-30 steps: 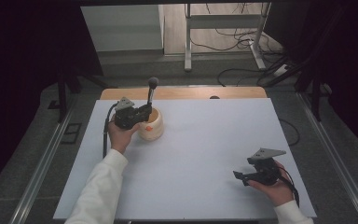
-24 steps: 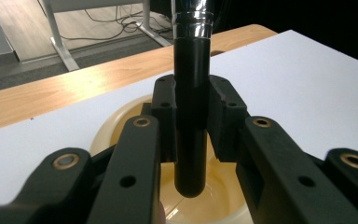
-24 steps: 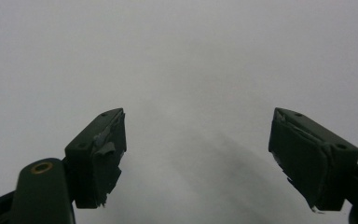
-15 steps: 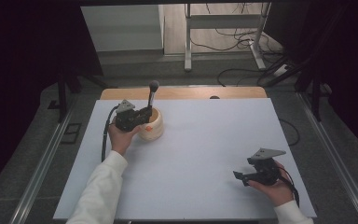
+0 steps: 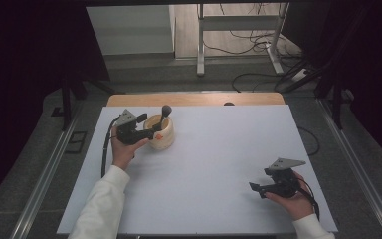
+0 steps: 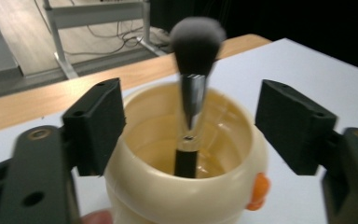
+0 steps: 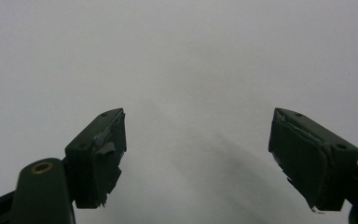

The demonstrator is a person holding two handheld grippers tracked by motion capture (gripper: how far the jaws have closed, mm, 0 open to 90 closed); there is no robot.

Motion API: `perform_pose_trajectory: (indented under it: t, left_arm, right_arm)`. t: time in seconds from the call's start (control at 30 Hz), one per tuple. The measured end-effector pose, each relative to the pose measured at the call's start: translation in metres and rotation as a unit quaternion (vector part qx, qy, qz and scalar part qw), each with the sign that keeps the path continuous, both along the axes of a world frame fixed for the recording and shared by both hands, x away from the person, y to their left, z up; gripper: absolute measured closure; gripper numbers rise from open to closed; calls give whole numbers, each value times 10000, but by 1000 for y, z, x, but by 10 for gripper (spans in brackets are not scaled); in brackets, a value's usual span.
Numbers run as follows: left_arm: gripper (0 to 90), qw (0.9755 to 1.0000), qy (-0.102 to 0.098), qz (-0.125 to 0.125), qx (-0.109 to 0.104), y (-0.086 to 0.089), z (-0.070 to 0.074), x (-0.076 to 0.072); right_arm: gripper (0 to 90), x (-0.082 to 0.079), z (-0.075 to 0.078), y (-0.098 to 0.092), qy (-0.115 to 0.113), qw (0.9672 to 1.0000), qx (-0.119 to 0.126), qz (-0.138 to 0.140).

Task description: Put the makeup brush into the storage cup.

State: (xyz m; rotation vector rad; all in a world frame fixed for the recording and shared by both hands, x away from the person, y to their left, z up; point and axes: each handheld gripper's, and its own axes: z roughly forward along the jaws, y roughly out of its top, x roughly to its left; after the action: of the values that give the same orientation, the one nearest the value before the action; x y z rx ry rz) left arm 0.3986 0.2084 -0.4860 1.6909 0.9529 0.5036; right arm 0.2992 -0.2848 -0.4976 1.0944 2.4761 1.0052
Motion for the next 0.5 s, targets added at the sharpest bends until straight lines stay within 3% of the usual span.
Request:
perform_pose_trajectory:
  t: [0.2,0.5]
  left_arm:
    - [203,9998,-122,-113,-66,-1,11,-8]
    - [157,9996,5,-254,-84,-4,17,-14]
  right_arm:
    - [198,0,0,0,17,10000,11,-2]
    - [198,0,0,0,24,10000,4,0]
